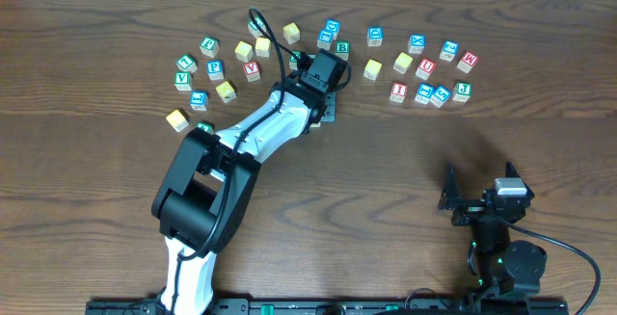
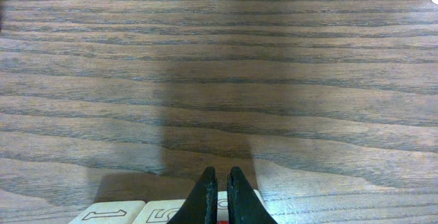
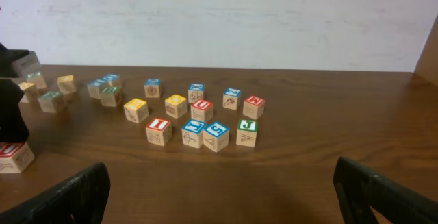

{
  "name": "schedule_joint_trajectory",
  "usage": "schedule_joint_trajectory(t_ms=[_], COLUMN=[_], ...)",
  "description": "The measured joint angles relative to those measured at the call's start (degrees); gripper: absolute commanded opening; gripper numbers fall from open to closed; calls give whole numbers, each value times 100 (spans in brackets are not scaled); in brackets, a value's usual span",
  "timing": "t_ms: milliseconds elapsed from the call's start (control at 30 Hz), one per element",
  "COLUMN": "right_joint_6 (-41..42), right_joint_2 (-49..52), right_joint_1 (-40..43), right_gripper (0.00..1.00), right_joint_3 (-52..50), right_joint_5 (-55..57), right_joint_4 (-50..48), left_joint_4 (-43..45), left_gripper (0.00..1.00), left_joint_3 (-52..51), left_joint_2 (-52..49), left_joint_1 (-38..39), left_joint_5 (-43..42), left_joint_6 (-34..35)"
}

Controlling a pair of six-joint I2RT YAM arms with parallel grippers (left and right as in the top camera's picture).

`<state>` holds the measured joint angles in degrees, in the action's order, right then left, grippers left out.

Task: Spell out NEURIPS
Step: 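Swing the left gripper over the left block cluster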

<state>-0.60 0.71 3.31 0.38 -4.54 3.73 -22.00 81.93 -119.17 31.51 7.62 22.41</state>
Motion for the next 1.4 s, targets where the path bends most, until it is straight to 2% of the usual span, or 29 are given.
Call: schedule_joint_trajectory(t_ms=[233,367,500,567,600,733,1000,1400], right_joint_6=[0,0,0,0,0,0,0,0], right_joint_2=[0,0,0,0,0,0,0,0], right_joint_1=[2,2,0,0,2,0,2,0], right_gripper=[99,99,99,99,99,99,99,99], right_joint_3=[0,0,0,0,0,0,0,0], right_joint_5=[0,0,0,0,0,0,0,0], right_joint_4=[0,0,-2,0,0,0,0,0], left_joint_4=[-144,-407,-748,-981,-1088,-1541,-2369,-2555], left_gripper=[8,9,17,17,22,27,28,39], left_joint_3=[188,411,570,619,625,629,629,629], left_joint_2=[116,745,1624,2035,2190,2621,2715,2715], left_joint_1=[-227,-573,-903,-1036,-1084,-1239,-1445,-1458], left_joint_5=[-22,-22,-17,-20,-17,-20,-20,-20], left_joint_6=[-109,-146,-155,-153,-164,-170,-192,-424])
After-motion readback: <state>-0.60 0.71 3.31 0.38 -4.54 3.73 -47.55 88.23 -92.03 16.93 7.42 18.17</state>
